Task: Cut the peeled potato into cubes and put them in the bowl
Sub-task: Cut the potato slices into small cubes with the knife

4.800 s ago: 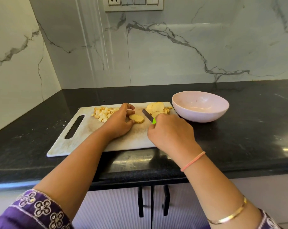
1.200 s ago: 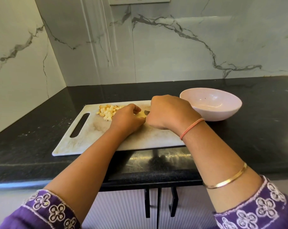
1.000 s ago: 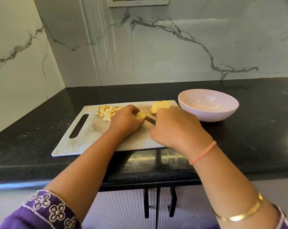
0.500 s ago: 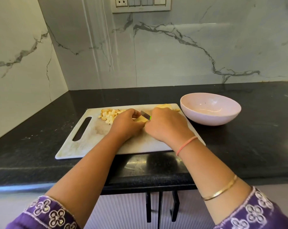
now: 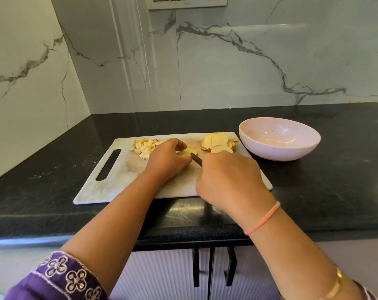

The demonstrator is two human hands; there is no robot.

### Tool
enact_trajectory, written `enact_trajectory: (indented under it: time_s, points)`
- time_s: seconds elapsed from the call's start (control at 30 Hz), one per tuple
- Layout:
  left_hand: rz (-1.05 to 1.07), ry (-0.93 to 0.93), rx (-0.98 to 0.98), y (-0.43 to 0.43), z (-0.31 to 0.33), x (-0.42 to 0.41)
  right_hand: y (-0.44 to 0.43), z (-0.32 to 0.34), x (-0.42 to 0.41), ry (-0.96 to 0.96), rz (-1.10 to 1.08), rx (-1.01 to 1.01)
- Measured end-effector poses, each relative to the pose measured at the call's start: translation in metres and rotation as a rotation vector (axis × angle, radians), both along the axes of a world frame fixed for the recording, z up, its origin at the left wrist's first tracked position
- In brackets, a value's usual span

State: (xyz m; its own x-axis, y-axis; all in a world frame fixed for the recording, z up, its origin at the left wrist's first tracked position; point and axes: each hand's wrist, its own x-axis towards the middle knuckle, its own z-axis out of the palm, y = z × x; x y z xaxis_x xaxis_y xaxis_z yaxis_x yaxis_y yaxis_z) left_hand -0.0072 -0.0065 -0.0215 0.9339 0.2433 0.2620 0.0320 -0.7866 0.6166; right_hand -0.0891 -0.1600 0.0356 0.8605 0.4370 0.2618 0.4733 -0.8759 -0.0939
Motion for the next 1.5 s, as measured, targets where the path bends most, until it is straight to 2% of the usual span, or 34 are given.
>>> enact_trajectory:
  time_s: [0.17,0.3,0.53,0.7,1.13,1.23,1.43,1.5]
  points:
    - [-0.023,0.004,0.006,0.004,-0.002,-0.003,-0.014,0.003,-0.007,0.094,-0.037,0.066]
    - [-0.04,0.02,-0.033,0.001,0.001,-0.003,-0.016,0.011,0.002,0.045,-0.081,0.183]
    - [-0.035,0.01,-0.094,0.001,0.001,-0.005,0.014,0.004,0.03,0.097,-0.066,0.072]
    - [-0.029,0.005,-0.154,0.003,0.007,-0.003,0.018,0.004,0.032,0.052,-0.027,0.05]
    - [-0.005,0.039,-0.147,0.003,0.003,-0.003,-0.009,-0.002,0.001,0.023,0.018,0.006]
    - [-0.006,0.044,-0.153,0.006,0.002,-0.004,-0.016,0.001,-0.007,0.039,0.008,0.027]
    - [-0.026,0.055,-0.211,0.007,0.005,-0.006,-0.015,0.006,0.003,0.003,-0.082,0.209]
    - [-0.027,0.042,-0.234,0.007,0.004,-0.007,-0.006,0.005,0.01,0.023,-0.069,0.194]
